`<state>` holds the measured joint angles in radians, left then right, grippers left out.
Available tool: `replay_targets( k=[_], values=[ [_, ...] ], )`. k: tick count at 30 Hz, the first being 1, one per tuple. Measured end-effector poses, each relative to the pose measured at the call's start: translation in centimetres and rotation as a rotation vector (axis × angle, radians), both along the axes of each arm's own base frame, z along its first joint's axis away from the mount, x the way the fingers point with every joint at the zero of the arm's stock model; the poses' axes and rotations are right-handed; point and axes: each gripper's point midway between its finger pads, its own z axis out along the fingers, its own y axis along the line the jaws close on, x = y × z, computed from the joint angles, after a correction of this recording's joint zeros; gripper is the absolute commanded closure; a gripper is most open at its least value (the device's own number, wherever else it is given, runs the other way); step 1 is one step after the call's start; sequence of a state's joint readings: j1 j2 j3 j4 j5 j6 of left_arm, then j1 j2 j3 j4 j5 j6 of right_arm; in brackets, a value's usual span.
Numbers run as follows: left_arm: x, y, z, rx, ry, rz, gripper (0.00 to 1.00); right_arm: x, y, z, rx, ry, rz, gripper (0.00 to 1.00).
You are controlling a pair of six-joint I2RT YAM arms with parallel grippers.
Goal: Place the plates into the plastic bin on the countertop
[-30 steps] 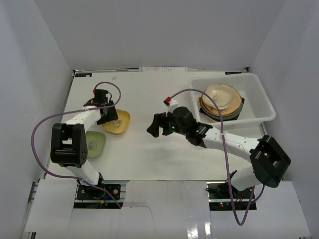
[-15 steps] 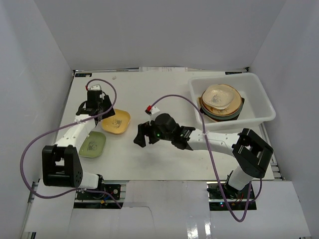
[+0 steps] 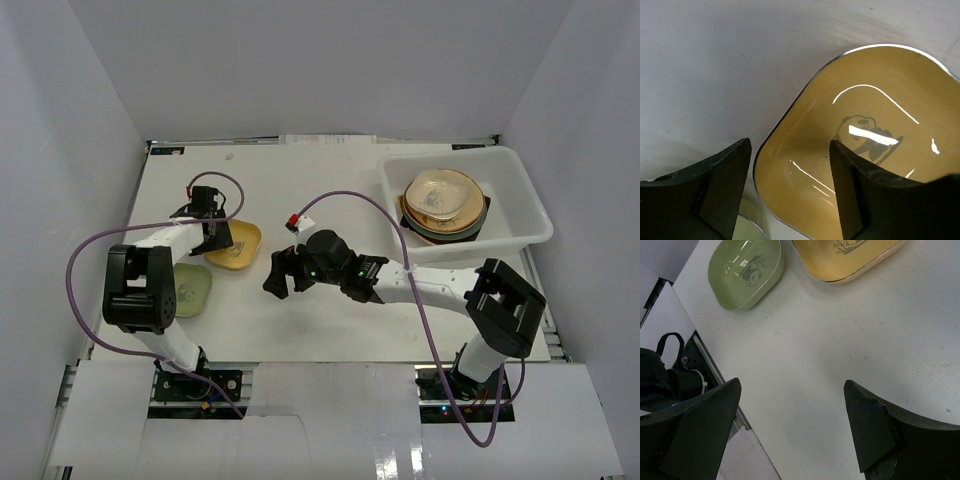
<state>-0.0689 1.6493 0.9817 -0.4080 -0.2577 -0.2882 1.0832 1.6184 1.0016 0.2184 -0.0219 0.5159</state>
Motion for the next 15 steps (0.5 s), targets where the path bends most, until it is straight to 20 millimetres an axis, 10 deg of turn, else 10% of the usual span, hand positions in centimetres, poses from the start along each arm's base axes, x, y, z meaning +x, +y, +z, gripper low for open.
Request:
replay_targets(
  k=[6, 15],
  values=[
    [-0.2, 0.1, -0.2, -0.009, 0.016, 0.007, 1.00, -0.2, 0.1, 0.0, -0.001, -0.003, 0.006, 0.13],
    [1.1, -1.0, 10.3, -0.106, -0.351, 0.014, 1.00, 0.7, 3.3, -3.1, -0.048, 0.033, 0.027, 0.11]
  ],
)
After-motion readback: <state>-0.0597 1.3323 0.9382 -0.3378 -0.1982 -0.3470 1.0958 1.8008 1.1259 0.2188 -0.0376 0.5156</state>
